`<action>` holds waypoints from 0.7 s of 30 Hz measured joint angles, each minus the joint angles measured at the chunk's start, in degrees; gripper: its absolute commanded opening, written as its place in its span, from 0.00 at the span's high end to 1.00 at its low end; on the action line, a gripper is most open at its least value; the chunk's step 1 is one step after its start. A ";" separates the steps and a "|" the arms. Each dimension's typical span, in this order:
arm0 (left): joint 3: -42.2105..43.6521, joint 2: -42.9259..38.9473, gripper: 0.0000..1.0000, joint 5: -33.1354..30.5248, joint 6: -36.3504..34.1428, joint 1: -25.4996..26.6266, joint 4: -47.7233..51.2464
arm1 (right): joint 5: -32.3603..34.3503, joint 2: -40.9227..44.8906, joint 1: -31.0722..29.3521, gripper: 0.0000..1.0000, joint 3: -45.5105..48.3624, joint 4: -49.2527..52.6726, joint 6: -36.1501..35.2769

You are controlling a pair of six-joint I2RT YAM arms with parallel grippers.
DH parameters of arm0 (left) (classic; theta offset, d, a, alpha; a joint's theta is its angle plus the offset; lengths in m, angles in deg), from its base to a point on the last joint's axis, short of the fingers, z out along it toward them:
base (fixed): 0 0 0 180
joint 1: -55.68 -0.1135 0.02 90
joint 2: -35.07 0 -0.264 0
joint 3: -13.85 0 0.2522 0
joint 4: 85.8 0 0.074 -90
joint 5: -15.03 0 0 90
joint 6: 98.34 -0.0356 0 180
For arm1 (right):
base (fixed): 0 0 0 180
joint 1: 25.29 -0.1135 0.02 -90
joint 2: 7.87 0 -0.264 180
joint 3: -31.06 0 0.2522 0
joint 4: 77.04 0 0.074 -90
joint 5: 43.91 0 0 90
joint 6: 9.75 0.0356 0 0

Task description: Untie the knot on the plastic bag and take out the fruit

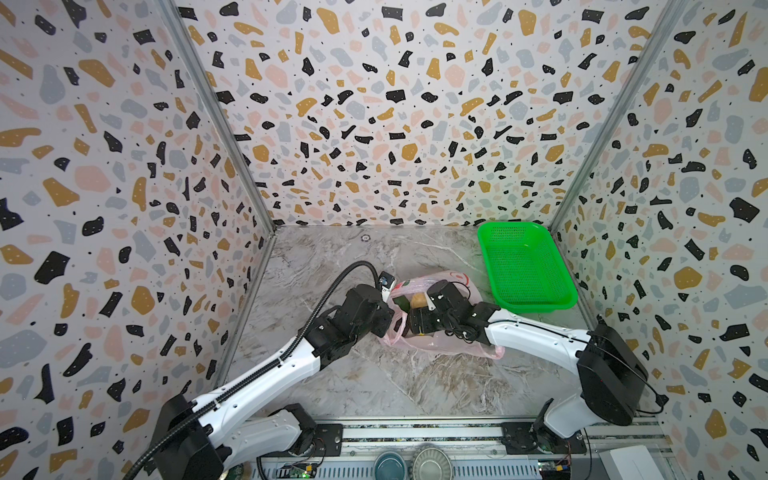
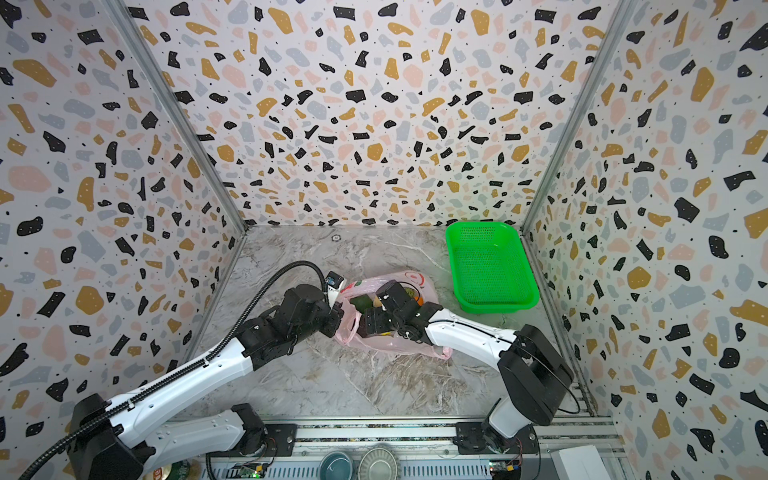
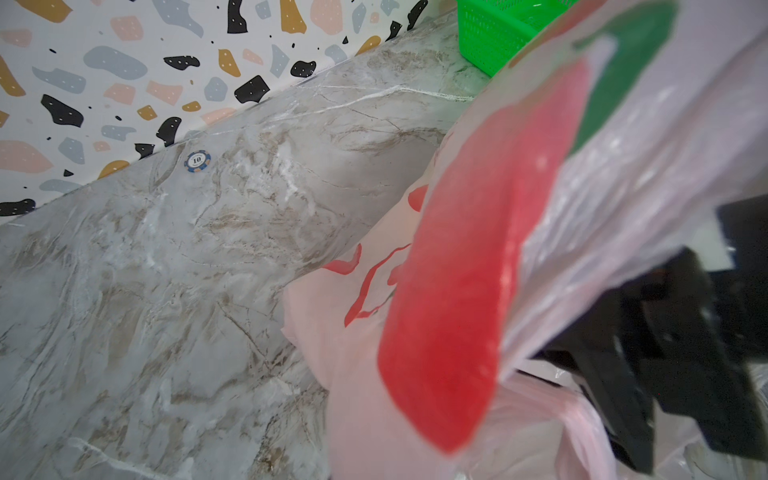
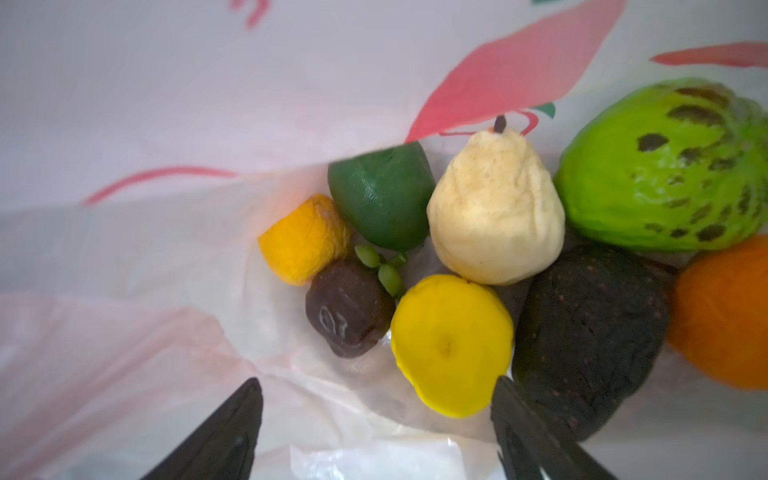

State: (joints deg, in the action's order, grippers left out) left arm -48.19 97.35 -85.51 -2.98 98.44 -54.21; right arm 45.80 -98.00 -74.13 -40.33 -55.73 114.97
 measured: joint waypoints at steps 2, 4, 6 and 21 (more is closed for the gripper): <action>0.63 -0.79 1.00 0.92 0.00 0.00 -0.09 | 0.17 -2.03 0.04 0.13 -0.28 -1.25 0.22; 1.07 -1.38 1.00 1.77 -0.07 0.00 -0.11 | 0.79 -4.33 -0.09 0.13 -1.01 -2.82 0.39; 1.40 -1.81 1.00 2.62 -0.22 0.00 -0.39 | 0.94 -5.27 -0.13 0.12 -1.27 -5.05 0.57; 2.62 -3.10 1.00 1.18 -3.13 0.00 -1.66 | -21.73 -1.77 1.27 0.13 5.73 -16.13 -7.19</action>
State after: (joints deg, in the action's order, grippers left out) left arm -45.56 94.25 -84.33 -6.10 98.44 -55.88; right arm 24.07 -99.77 -72.86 -34.60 -71.86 107.78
